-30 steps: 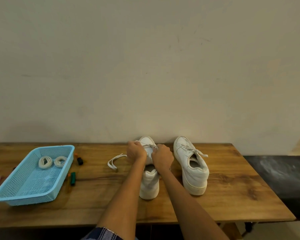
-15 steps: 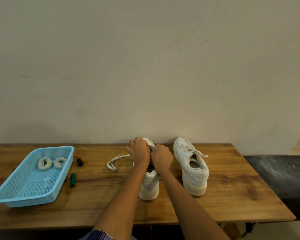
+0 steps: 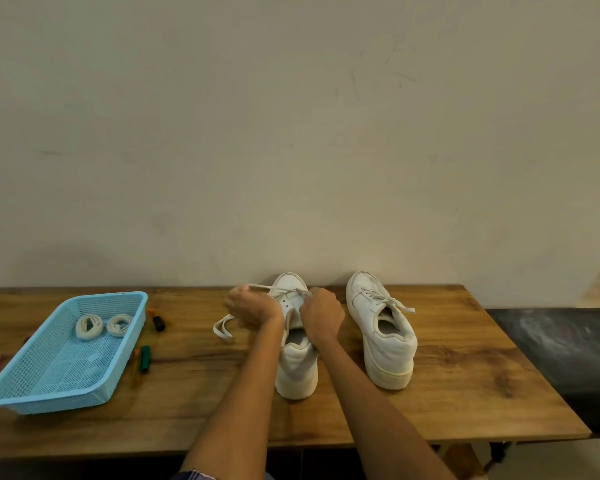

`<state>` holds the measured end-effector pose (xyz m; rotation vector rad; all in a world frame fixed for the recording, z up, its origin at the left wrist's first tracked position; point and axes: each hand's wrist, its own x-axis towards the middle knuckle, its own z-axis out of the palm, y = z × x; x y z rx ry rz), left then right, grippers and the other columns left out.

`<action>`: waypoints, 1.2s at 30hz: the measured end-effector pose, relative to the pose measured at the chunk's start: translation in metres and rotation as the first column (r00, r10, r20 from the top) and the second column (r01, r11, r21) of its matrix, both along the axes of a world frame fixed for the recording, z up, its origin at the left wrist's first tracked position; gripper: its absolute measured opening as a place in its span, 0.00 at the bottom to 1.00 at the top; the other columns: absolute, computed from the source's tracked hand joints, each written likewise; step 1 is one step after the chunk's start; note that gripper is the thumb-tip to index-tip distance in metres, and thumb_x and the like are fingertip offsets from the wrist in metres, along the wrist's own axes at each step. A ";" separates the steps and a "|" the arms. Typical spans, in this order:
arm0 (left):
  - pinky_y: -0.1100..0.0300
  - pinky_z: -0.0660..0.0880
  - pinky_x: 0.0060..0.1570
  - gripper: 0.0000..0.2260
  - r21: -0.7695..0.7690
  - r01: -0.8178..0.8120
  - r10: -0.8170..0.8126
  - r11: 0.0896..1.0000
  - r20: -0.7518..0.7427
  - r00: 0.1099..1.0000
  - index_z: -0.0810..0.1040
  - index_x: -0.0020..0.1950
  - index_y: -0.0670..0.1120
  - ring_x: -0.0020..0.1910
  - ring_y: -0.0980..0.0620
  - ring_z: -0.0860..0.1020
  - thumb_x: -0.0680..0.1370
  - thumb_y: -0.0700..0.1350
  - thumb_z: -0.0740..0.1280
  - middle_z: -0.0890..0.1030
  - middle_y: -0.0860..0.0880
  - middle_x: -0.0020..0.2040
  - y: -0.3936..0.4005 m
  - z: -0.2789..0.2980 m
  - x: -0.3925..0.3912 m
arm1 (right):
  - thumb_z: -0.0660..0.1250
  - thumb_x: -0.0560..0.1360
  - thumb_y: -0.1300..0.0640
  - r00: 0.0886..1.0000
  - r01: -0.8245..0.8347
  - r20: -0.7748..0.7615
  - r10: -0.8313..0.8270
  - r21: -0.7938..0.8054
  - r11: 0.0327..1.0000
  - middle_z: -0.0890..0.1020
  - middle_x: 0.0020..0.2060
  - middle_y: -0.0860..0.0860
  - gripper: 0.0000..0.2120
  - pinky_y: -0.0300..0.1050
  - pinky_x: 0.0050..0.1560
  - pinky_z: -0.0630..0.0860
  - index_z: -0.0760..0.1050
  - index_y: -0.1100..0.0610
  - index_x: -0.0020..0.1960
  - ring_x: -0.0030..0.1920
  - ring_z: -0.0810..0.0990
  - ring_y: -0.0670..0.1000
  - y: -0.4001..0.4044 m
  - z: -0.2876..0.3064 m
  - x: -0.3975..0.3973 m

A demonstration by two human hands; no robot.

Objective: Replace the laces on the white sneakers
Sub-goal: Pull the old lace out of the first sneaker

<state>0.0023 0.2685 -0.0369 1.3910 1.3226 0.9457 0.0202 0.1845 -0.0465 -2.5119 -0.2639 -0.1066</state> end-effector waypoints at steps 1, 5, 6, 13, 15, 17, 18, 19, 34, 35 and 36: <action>0.45 0.68 0.55 0.12 -0.100 -0.042 0.046 0.994 0.036 0.998 0.73 0.61 0.37 0.61 0.38 0.71 0.81 0.40 0.56 0.72 0.38 0.62 0.003 0.000 -0.001 | 0.60 0.77 0.60 1.000 -0.002 0.001 0.002 -0.003 1.000 0.81 0.46 0.53 0.08 0.42 0.42 0.74 0.77 0.59 0.50 0.46 0.80 0.52 0.000 0.001 0.000; 0.48 0.65 0.59 0.13 -0.199 -0.087 0.119 0.976 0.159 0.980 0.70 0.64 0.39 0.63 0.39 0.69 0.80 0.36 0.56 0.70 0.40 0.65 0.005 0.003 -0.002 | 0.59 0.78 0.60 1.000 -0.005 0.015 0.005 -0.020 1.000 0.81 0.48 0.53 0.09 0.42 0.44 0.75 0.77 0.59 0.52 0.47 0.80 0.51 0.001 0.000 0.000; 0.48 0.65 0.60 0.14 -0.152 -0.065 0.089 0.986 0.152 0.984 0.69 0.65 0.40 0.64 0.39 0.69 0.80 0.37 0.57 0.70 0.40 0.66 0.004 0.004 -0.001 | 0.59 0.78 0.60 1.000 -0.003 0.018 0.003 -0.022 1.000 0.81 0.49 0.53 0.09 0.42 0.44 0.75 0.77 0.59 0.53 0.48 0.80 0.52 0.001 0.000 0.000; 0.48 0.64 0.59 0.07 0.375 0.635 -0.446 0.675 -0.478 0.757 0.81 0.49 0.49 0.59 0.47 0.71 0.75 0.50 0.69 0.78 0.50 0.55 0.007 0.002 0.017 | 0.57 0.80 0.59 0.999 -0.006 0.053 0.008 -0.038 0.999 0.81 0.50 0.53 0.10 0.42 0.46 0.76 0.77 0.59 0.54 0.48 0.80 0.51 0.000 0.000 -0.001; 0.47 0.63 0.61 0.10 0.260 0.744 -0.451 0.615 -0.658 0.603 0.83 0.49 0.49 0.60 0.47 0.70 0.75 0.54 0.69 0.79 0.50 0.53 0.005 0.005 0.021 | 0.58 0.80 0.57 0.998 -0.006 0.059 0.008 -0.037 0.999 0.81 0.51 0.53 0.11 0.41 0.46 0.75 0.77 0.58 0.55 0.49 0.80 0.51 -0.001 0.001 -0.001; 0.47 0.62 0.61 0.10 0.229 0.748 -0.392 0.623 -0.736 0.552 0.82 0.50 0.48 0.59 0.47 0.70 0.76 0.52 0.67 0.80 0.49 0.52 0.004 0.004 0.023 | 0.58 0.80 0.57 0.999 -0.006 0.052 0.008 -0.036 0.999 0.81 0.51 0.53 0.11 0.40 0.45 0.75 0.77 0.58 0.55 0.49 0.80 0.50 -0.001 0.001 -0.001; 0.47 0.62 0.62 0.08 0.223 0.745 -0.382 0.628 -0.746 0.546 0.82 0.49 0.48 0.59 0.47 0.71 0.77 0.50 0.67 0.80 0.49 0.51 0.004 0.003 0.023 | 0.58 0.80 0.57 0.999 -0.006 0.046 0.007 -0.037 0.999 0.81 0.51 0.53 0.10 0.40 0.44 0.74 0.77 0.58 0.54 0.49 0.80 0.50 0.000 0.001 -0.001; 0.47 0.64 0.62 0.07 0.207 0.739 -0.399 0.642 -0.732 0.552 0.82 0.48 0.48 0.58 0.47 0.72 0.77 0.48 0.66 0.80 0.49 0.50 0.005 -0.001 0.022 | 0.58 0.80 0.57 0.999 -0.004 0.045 0.005 -0.035 0.999 0.81 0.50 0.53 0.10 0.40 0.43 0.74 0.78 0.57 0.54 0.48 0.80 0.50 0.000 0.000 -0.001; 0.46 0.68 0.61 0.14 -0.002 0.138 -0.137 0.990 -0.095 0.986 0.73 0.64 0.39 0.65 0.38 0.68 0.81 0.38 0.56 0.70 0.40 0.66 0.034 0.032 -0.004 | 0.59 0.78 0.60 0.999 -0.017 0.035 0.018 -0.032 0.999 0.81 0.48 0.54 0.09 0.44 0.45 0.77 0.78 0.59 0.53 0.47 0.80 0.52 -0.001 0.001 -0.001; 0.44 0.67 0.61 0.12 0.049 0.195 -0.185 0.980 -0.155 0.970 0.74 0.63 0.41 0.65 0.39 0.68 0.81 0.40 0.57 0.70 0.41 0.66 0.031 0.032 -0.003 | 0.59 0.78 0.60 0.999 -0.018 0.037 0.019 -0.029 0.999 0.81 0.48 0.54 0.10 0.43 0.44 0.76 0.78 0.59 0.53 0.47 0.80 0.52 -0.001 0.001 -0.001; 0.44 0.67 0.61 0.11 0.091 0.264 -0.242 0.960 -0.204 0.949 0.74 0.61 0.42 0.65 0.39 0.67 0.81 0.42 0.58 0.71 0.41 0.65 0.028 0.031 -0.001 | 0.59 0.77 0.60 0.999 -0.018 0.037 0.019 -0.028 0.999 0.81 0.48 0.54 0.10 0.43 0.44 0.76 0.78 0.59 0.53 0.47 0.80 0.52 -0.001 0.001 -0.001</action>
